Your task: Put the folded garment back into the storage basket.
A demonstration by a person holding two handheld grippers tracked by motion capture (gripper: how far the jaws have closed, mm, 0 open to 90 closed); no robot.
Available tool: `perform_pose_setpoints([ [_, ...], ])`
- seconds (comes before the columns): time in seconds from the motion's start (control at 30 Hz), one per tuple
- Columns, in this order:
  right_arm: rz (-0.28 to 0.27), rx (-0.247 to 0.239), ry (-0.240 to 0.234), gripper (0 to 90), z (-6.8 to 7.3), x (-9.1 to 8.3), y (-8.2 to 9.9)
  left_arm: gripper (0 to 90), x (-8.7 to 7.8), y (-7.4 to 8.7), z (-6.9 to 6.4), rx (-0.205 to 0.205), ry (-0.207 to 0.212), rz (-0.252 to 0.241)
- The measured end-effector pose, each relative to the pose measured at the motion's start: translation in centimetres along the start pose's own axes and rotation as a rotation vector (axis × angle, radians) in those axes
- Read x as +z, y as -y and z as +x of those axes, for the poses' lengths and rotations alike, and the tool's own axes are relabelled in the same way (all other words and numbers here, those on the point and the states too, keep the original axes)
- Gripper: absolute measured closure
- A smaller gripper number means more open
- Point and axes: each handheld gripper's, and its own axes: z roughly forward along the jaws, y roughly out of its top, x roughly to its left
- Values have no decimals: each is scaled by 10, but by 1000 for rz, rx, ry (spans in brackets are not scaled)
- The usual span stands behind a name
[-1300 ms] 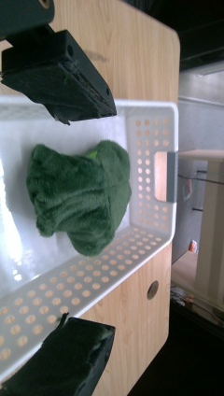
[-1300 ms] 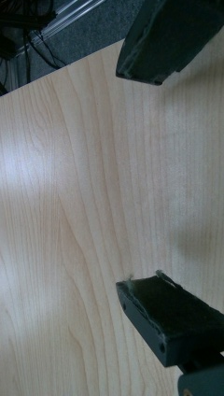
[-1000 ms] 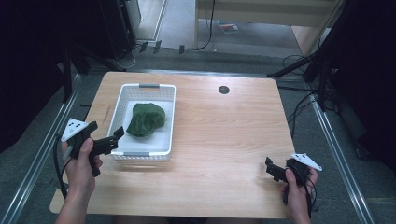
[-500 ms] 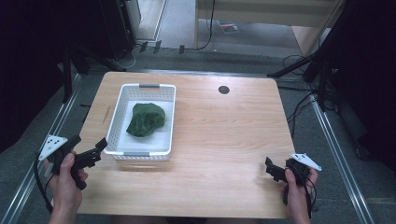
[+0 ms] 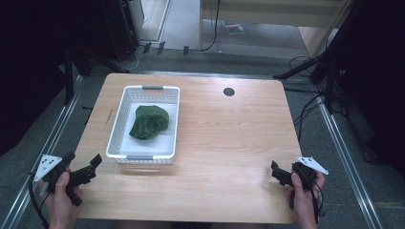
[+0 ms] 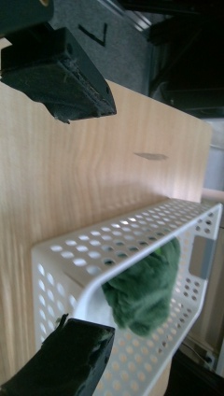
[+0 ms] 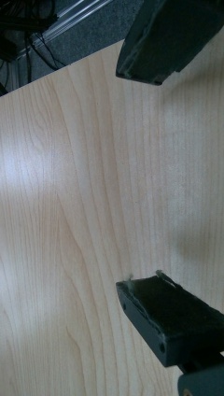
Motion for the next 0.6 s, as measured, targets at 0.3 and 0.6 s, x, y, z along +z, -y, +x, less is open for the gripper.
perform_pose_setpoints([
  [0.3, 0, 2, -6, 11, -1, 0, 0, 0, 8, 18, 7, 32, -30, 21],
  [0.6, -3, 2, -7, 11, -1, 0, 0, 0, 12, 29, 13, 49, -67, 30],
])
